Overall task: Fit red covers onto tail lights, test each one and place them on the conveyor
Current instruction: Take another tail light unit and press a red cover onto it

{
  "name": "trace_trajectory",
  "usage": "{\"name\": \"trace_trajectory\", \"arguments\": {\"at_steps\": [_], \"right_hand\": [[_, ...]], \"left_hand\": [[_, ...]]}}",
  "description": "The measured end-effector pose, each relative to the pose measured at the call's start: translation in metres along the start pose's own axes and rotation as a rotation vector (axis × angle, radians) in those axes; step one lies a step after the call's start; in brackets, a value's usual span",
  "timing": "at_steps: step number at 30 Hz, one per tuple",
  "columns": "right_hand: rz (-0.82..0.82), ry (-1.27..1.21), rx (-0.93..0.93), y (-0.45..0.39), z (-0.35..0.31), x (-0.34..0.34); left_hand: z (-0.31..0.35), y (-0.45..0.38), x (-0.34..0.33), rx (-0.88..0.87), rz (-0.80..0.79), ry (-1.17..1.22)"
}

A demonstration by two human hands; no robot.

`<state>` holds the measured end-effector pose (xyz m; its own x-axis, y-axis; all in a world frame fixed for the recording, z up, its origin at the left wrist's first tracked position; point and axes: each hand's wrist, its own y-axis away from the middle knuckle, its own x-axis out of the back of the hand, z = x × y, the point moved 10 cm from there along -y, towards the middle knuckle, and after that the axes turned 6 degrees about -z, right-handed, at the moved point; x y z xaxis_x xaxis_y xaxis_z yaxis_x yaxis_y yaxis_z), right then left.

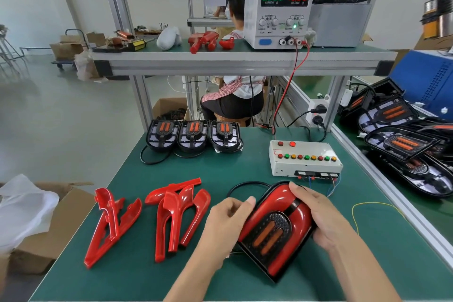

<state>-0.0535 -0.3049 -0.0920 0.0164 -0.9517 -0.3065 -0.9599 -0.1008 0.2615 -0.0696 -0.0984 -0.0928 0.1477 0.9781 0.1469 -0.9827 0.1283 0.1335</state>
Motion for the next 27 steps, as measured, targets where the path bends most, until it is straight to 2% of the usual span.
{"name": "trace_trajectory", "arguments": {"at_steps": [4,8,14,21,27], "right_hand": [[-0.098,0.044,-0.024,-0.001,-0.008,-0.018],[-0.134,0.041,-0.029,-0.003,-0.014,-0.025],[-0.166,0.053,-0.039,-0.005,-0.015,-0.024],[-0.135,0.068,-0.058,-0.012,-0.016,-0.026],[-0.109,0.103,0.013,-0.014,-0.023,-0.028]], "left_hand": [[0.023,-0.021,-0.020,-0.032,-0.204,-0.236],[0.032,-0.033,-0.039,-0.004,-0.320,-0.228],[0.028,-0.031,-0.046,-0.054,-0.344,-0.167],[0.017,-0.038,-0.047,0.013,-0.327,0.007],[0.015,-0.047,-0.044,-0.005,-0.270,0.043]]}}
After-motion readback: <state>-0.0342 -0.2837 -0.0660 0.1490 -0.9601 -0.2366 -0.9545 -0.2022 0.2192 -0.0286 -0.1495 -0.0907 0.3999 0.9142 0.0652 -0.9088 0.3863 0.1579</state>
